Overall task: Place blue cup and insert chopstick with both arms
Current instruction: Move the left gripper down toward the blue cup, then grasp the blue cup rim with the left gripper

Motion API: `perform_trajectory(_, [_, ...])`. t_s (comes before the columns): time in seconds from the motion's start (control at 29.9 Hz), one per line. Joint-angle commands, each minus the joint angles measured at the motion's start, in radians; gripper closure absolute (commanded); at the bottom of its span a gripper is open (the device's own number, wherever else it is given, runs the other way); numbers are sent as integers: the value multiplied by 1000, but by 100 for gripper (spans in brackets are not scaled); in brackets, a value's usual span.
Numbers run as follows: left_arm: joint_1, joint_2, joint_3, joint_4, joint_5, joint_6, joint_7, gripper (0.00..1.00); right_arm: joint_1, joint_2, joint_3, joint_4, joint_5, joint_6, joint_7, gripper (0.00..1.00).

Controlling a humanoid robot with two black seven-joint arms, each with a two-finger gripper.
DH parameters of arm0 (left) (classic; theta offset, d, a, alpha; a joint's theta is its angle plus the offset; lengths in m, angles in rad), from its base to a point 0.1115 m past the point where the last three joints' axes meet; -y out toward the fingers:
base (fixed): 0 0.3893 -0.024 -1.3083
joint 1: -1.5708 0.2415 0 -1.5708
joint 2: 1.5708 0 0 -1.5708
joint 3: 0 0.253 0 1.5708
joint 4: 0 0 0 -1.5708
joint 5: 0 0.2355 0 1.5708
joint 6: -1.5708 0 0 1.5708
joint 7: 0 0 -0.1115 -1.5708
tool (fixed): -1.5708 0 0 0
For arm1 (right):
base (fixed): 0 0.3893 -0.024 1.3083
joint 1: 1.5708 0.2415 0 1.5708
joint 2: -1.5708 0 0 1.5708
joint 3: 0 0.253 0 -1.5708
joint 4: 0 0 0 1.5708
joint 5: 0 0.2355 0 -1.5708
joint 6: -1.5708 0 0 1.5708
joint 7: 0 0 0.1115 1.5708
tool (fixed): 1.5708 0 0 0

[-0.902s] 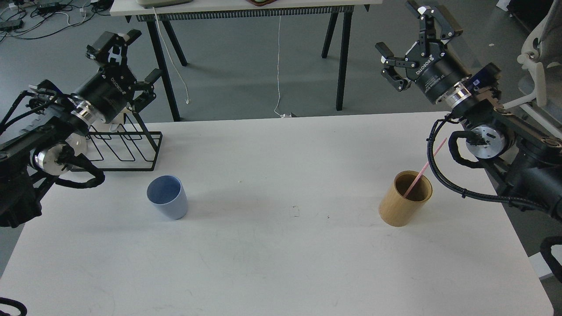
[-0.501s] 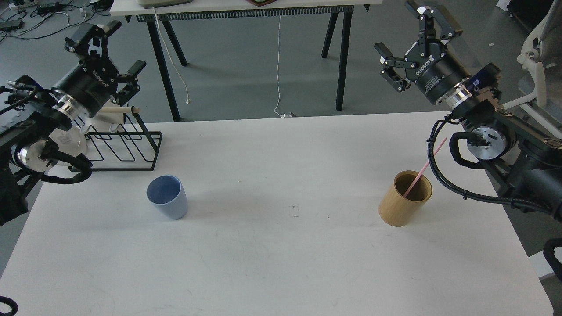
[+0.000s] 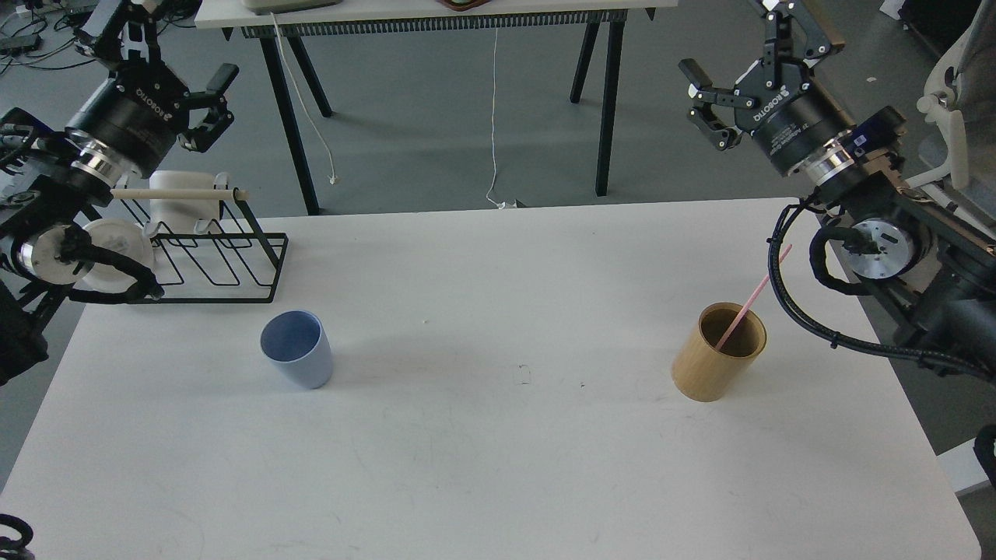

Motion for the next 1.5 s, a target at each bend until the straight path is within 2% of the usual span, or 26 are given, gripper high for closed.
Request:
perform_trajectory(0.0, [-49,37,0,-43,100,0,0,0,0,-30,15,-1,0,0,0,3])
perform_trajectory(0.13, [-75,108,21,-164,231,0,0,0,-3,-36,13,-1,0,0,0,3])
perform_trajectory(0.23, [-127,166,99,-285,399,0,0,0,-9,-38,13,1,0,0,0,3])
perform_trajectory(0.4, [-265,270,387,-427,633,0,0,0,-11,-41,12,-1,-2,0,0,3])
perform_trajectory(0.53, [-363,321,590,-479,817,0,0,0,-26,-62,12,-1,-2,0,0,3])
perform_trajectory(0.74, [-370,378,678,-478,1073,0,0,0,-70,-70,12,1,-2,0,0,3])
perform_trajectory(0.9, [-328,377,724,-419,1210,0,0,0,-84,-70,13,2,0,0,0,3])
perform_trajectory(1.07, [-261,351,724,-340,1236,0,0,1,-83,-70,15,2,0,0,0,3])
perform_trajectory(1.24, [-218,269,722,-278,1242,0,0,2,-84,-76,15,2,0,0,0,3])
perform_trajectory(1.47, [-212,249,711,-266,1240,0,0,4,-89,-101,16,4,0,0,0,3])
